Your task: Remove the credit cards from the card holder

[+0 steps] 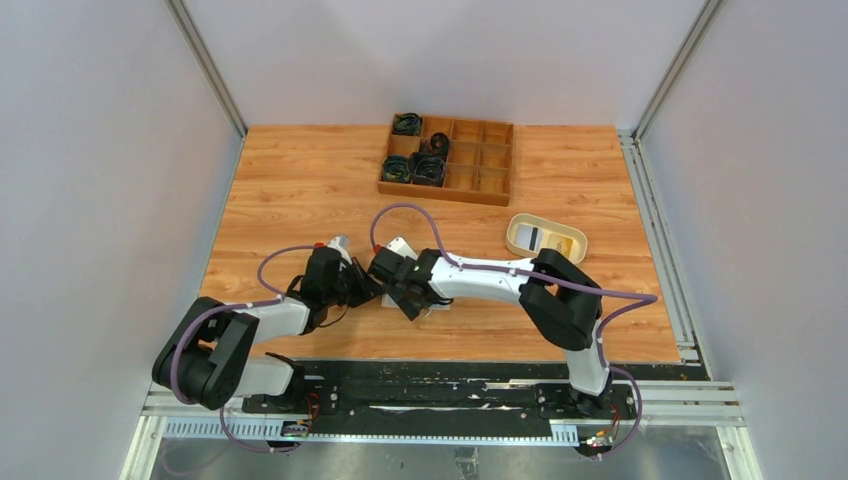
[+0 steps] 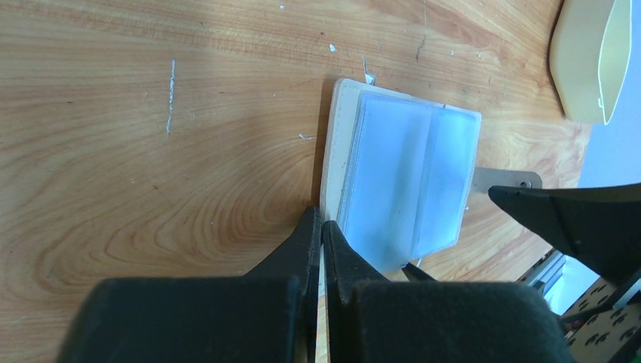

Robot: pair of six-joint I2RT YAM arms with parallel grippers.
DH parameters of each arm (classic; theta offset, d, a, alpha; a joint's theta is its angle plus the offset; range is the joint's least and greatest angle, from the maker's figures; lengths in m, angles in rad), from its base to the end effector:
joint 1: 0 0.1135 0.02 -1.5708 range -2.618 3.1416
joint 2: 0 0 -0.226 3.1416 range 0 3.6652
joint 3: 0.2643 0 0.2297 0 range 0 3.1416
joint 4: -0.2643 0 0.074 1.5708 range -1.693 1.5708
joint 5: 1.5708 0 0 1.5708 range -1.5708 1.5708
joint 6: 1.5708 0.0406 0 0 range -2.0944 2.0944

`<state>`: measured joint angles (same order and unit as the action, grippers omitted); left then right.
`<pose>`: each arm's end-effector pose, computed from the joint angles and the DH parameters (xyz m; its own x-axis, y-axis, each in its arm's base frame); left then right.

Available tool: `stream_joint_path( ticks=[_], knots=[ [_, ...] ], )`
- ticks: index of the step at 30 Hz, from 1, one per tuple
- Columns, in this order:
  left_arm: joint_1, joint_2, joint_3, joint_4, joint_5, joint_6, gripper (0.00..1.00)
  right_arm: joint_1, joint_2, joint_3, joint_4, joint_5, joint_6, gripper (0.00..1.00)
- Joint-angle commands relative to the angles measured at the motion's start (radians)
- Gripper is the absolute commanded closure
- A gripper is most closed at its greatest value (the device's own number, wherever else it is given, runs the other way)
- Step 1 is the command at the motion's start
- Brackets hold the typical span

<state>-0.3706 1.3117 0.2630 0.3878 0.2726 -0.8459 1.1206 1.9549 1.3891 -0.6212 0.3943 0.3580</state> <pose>0.1955 -0.0877 0.1003 -0.7888 -0.4669 -0.3997 -0.0656 0.7106 -0.7005 0.1732 0.3225 0.1514 -0.6473 -0.5958 -0.4755 -0.5786 0.7901 -0.2024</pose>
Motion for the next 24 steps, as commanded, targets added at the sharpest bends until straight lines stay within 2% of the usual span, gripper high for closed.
stream_joint_path(
  ticks=[1, 13, 19, 24],
  knots=[
    [-0.001, -0.011, 0.004, -0.024, -0.002, 0.000, 1.00, -0.037, 0.053, 0.023, -0.010, 0.026, -0.003, 0.15],
    [-0.001, -0.025, -0.008, -0.024, -0.004, -0.012, 1.00, -0.077, 0.013, 0.089, 0.026, 0.010, -0.051, 0.15],
    [-0.001, -0.029, -0.012, -0.024, -0.014, -0.017, 1.00, -0.077, -0.074, 0.073, 0.130, -0.090, -0.054, 0.15],
    [-0.001, -0.020, -0.011, -0.024, -0.018, -0.015, 1.00, -0.082, 0.011, 0.163, 0.132, -0.112, -0.045, 0.15]
  ],
)
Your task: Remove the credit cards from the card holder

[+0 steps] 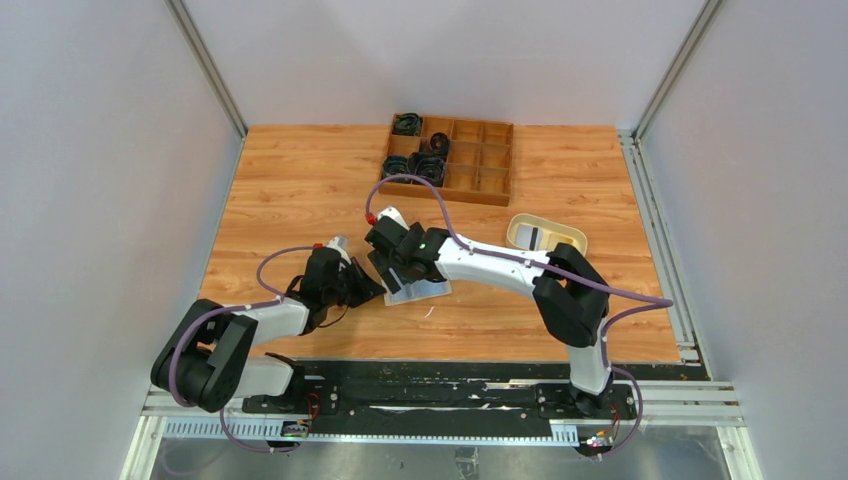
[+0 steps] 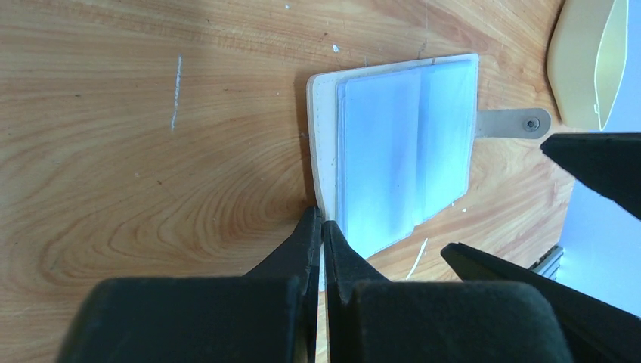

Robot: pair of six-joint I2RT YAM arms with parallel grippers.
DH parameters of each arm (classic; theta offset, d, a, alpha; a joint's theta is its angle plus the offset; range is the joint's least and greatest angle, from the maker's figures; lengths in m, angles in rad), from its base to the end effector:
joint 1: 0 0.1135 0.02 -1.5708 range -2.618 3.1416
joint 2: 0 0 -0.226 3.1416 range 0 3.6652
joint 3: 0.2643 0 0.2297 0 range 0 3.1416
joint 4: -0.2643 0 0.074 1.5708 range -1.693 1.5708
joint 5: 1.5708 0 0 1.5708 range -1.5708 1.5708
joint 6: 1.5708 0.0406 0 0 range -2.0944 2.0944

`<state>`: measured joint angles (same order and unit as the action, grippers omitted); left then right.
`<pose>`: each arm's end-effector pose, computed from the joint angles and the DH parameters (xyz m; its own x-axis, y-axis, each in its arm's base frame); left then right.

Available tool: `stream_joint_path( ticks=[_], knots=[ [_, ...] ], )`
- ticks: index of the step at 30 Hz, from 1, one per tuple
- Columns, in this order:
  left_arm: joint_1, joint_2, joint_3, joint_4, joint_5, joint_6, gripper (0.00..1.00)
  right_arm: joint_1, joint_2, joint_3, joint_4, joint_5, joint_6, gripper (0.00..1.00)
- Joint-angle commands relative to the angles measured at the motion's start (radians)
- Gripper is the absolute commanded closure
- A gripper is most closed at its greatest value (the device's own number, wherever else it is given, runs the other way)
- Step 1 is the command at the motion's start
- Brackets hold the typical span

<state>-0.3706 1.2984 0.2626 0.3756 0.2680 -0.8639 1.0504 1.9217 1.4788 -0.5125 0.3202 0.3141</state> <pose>0.1949 -0.0873 0.1016 -0.7851 -0.4816 -0.3895 -0.0812 0.7035 -0.7061 0.2044 0.3309 0.1930 -0.6127 -0.4793 -0.6285 -0.5719 0.8177 -0.0661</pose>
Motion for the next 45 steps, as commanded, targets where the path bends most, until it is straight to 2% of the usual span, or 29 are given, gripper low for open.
stream_joint_path(
  ticks=[1, 9, 25, 45],
  knots=[
    [-0.001, -0.007, -0.012, -0.012, -0.015, 0.002, 1.00, -0.013, 0.065, 0.095, 0.021, -0.045, 0.003, 0.15],
    [-0.001, 0.000, -0.011, -0.011, -0.028, 0.003, 1.00, -0.035, 0.191, 0.230, -0.017, -0.068, 0.009, 0.15],
    [-0.001, 0.032, 0.000, -0.012, -0.048, -0.001, 1.00, -0.051, 0.262, 0.248, -0.020, -0.094, 0.004, 0.16],
    [-0.001, 0.020, -0.009, -0.023, -0.101, -0.020, 1.00, -0.055, 0.160, 0.148, -0.065, 0.066, -0.094, 0.16]
  ],
)
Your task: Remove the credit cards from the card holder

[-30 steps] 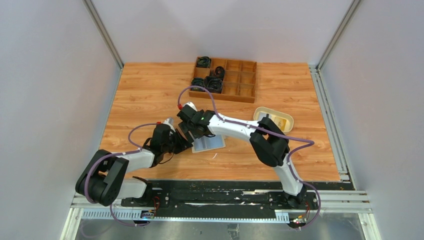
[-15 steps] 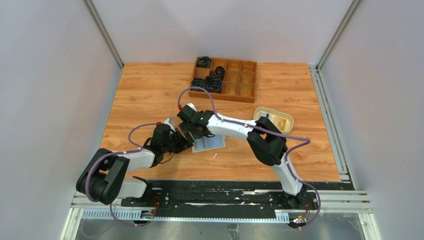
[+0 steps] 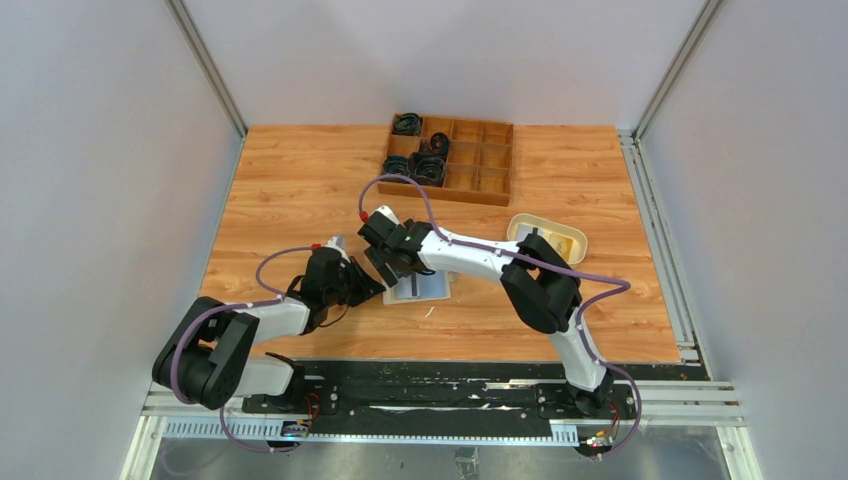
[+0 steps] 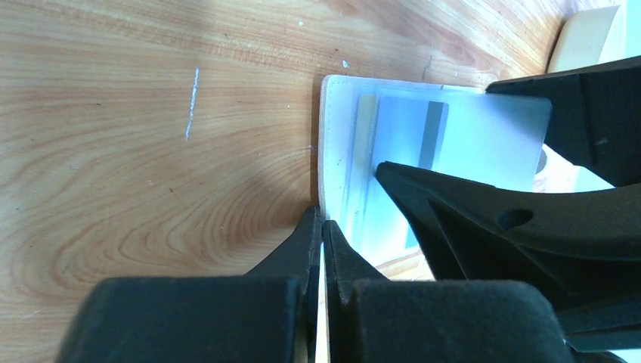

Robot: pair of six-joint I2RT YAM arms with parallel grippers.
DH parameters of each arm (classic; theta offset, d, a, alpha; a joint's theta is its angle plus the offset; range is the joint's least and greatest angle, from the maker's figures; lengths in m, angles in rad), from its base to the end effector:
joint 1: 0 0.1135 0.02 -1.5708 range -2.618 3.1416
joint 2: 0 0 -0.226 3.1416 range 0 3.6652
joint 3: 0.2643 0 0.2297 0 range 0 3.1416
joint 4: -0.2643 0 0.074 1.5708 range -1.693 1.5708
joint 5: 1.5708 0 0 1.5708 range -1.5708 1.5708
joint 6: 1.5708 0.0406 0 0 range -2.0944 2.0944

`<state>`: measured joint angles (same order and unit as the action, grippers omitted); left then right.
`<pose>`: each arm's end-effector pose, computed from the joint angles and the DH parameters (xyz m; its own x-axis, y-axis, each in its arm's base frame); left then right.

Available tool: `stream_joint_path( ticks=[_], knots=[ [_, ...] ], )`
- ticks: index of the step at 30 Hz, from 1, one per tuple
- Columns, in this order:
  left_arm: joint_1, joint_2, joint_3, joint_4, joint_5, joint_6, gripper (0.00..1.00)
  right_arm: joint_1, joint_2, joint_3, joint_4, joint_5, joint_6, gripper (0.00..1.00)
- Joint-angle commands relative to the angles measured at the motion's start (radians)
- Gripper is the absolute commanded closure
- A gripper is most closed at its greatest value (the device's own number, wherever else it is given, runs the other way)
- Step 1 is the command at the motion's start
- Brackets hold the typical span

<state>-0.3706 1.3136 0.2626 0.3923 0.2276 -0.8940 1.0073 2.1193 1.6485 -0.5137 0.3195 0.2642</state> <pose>0.1966 -0.0862 0.0999 -0.7621 -0.5187 -0.3876 -0.1196 0.7011 -0.7030 0.2378 0.3524 0.1655 -0.6149 -0.5090 -0.6024 -0.5690 0.8152 -0.1081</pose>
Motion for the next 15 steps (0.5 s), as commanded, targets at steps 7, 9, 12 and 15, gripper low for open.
stream_joint_path(
  ticks=[7, 9, 12, 15],
  knots=[
    [-0.001, 0.001, -0.008, -0.052, -0.071, 0.014, 1.00, -0.011, -0.029, -0.017, -0.069, 0.066, -0.059, 0.15],
    [-0.001, 0.006, -0.007, -0.052, -0.070, 0.013, 1.00, -0.012, -0.028, -0.007, -0.069, 0.066, -0.059, 0.15],
    [-0.001, 0.014, -0.004, -0.052, -0.068, 0.016, 1.00, -0.012, -0.042, 0.028, -0.061, 0.067, -0.077, 0.15],
    [-0.001, 0.021, -0.004, -0.052, -0.065, 0.018, 1.00, -0.012, -0.086, 0.050, -0.021, 0.078, -0.110, 0.13]
  ],
)
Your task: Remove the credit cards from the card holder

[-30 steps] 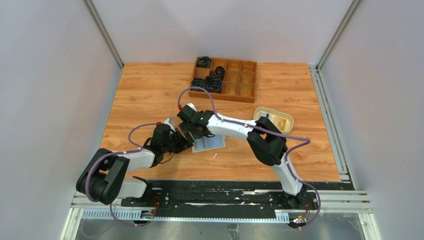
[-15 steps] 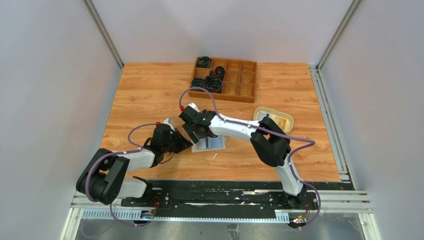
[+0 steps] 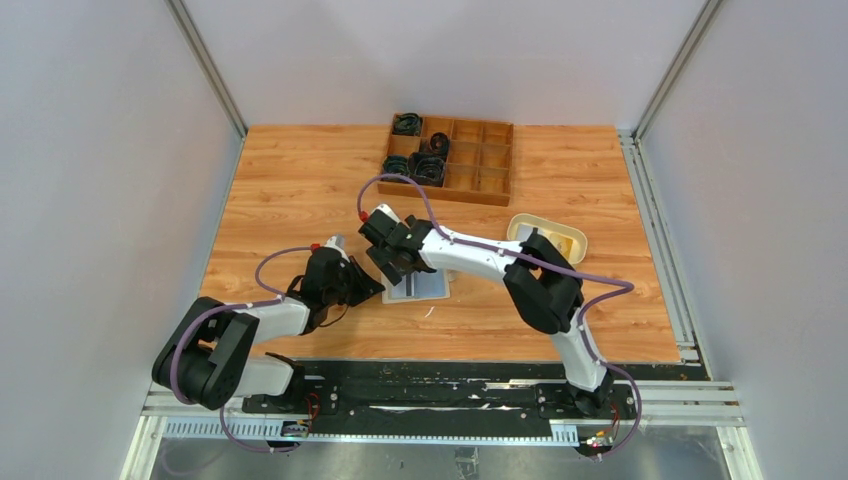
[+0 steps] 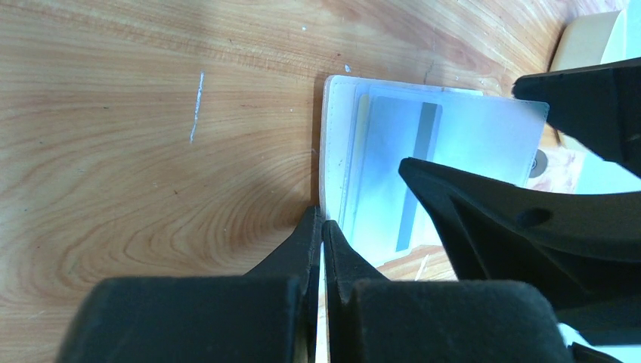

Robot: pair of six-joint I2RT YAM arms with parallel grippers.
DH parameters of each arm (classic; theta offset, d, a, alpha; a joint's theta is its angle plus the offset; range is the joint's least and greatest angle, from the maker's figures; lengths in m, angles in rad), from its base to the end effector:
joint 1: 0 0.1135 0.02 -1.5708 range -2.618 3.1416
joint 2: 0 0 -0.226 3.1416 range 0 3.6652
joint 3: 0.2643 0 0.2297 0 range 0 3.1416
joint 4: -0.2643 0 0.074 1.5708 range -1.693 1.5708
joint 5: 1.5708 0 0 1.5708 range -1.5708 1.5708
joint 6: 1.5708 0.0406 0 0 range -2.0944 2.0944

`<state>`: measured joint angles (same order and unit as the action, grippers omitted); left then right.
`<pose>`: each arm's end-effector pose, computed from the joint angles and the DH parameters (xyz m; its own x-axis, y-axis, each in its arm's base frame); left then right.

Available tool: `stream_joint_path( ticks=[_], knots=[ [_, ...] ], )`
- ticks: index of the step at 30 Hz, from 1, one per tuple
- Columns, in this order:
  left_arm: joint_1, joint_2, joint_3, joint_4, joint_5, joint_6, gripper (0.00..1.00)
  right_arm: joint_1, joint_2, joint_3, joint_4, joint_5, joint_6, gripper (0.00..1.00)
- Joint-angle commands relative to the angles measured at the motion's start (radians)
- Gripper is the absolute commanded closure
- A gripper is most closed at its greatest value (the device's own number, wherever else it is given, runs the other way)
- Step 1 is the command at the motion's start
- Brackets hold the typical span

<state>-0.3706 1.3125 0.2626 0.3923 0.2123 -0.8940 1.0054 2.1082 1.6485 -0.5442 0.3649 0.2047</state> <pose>0.1970 -0.0857 0.1001 -0.7540 -0.5246 -0.3953 -0.1250 0.7054 -0.6977 0.2379 0.3478 0.1686 -0.5820 -0.5628 -0.5870 -0.5799 0.7933 -0.1856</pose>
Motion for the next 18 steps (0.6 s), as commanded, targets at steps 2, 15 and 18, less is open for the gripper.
stream_joint_path(
  ticks=[2, 15, 18],
  knots=[
    [-0.001, 0.022, -0.005, -0.052, -0.050, 0.018, 1.00, -0.013, -0.120, 0.043, 0.045, 0.034, -0.061, 0.01],
    [-0.001, 0.020, -0.009, -0.052, -0.053, 0.024, 1.00, -0.256, -0.361, -0.553, 0.635, -0.777, 0.347, 0.05],
    [-0.001, 0.014, -0.011, -0.053, -0.053, 0.024, 1.00, -0.271, -0.351, -0.624, 0.733, -0.849, 0.422, 0.08]
  ],
)
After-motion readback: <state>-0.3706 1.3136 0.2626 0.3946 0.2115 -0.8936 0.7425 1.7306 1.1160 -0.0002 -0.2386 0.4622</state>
